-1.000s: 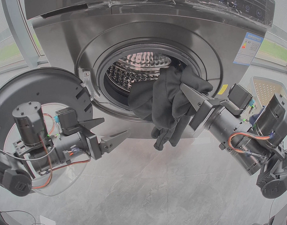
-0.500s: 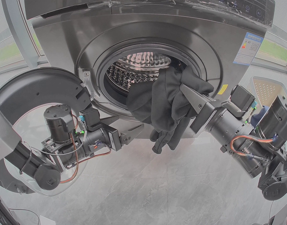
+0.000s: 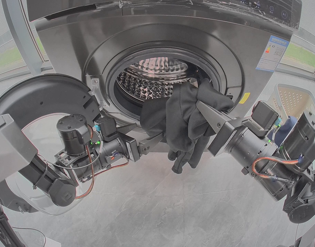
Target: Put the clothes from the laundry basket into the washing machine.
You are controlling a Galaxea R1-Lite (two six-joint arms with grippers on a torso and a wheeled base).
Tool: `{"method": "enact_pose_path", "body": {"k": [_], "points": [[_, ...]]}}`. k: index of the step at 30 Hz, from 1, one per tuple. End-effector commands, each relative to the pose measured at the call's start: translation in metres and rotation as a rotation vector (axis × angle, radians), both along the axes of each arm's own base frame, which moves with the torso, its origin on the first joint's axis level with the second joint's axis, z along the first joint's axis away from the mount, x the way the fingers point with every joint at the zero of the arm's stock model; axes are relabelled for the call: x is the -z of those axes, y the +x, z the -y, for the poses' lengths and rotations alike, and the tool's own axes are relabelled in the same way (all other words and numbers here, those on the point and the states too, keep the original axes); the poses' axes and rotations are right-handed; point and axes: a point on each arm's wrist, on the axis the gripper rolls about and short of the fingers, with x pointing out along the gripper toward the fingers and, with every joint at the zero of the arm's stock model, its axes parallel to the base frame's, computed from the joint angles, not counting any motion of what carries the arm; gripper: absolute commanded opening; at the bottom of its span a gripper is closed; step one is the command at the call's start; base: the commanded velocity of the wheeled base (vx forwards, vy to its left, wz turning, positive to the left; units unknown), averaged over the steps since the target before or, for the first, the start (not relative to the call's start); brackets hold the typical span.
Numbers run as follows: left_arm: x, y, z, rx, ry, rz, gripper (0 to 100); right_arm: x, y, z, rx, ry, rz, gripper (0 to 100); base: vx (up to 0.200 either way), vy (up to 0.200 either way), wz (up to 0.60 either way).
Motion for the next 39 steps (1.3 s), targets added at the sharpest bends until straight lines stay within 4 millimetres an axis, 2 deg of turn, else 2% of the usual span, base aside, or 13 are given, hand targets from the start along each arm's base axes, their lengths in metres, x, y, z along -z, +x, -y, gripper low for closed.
{"method": "enact_pose_path", "body": {"k": [1,11,17,18,29,34,37,39], "points": [[0.001,-0.001,0.002,0.011,0.001,0.0,100,0.0,-0.001,-0.001,-0.006,0.001,0.001,0,0.0,0.0,0.0],[0.004,-0.009,0.019,0.077,0.0,0.002,100,0.003,-0.002,0.0,-0.007,-0.01,-0.008,0,0.0,0.0,0.0],[0.011,0.001,0.025,0.072,-0.021,0.034,100,0.004,-0.005,-0.002,-0.017,-0.011,-0.011,0,0.0,0.0,0.0],[0.011,0.002,0.025,0.069,-0.026,0.04,0,0.005,-0.005,-0.001,-0.017,-0.012,-0.014,0,0.0,0.0,0.0],[0.003,0.001,0.028,0.07,-0.055,0.061,0,0.008,-0.006,0.0,-0.02,-0.018,-0.023,0,0.0,0.0,0.0],[-0.013,-0.021,0.021,0.09,-0.077,0.084,0,0.013,-0.004,0.002,-0.017,-0.037,-0.033,0,0.0,0.0,0.0],[-0.024,-0.05,0.014,0.124,-0.087,0.092,0,0.018,-0.002,0.002,-0.015,-0.051,-0.047,0,0.0,0.0,0.0],[-0.027,-0.057,0.01,0.127,-0.089,0.095,0,0.02,-0.001,0.001,-0.017,-0.056,-0.052,0,0.0,0.0,0.0]]}}
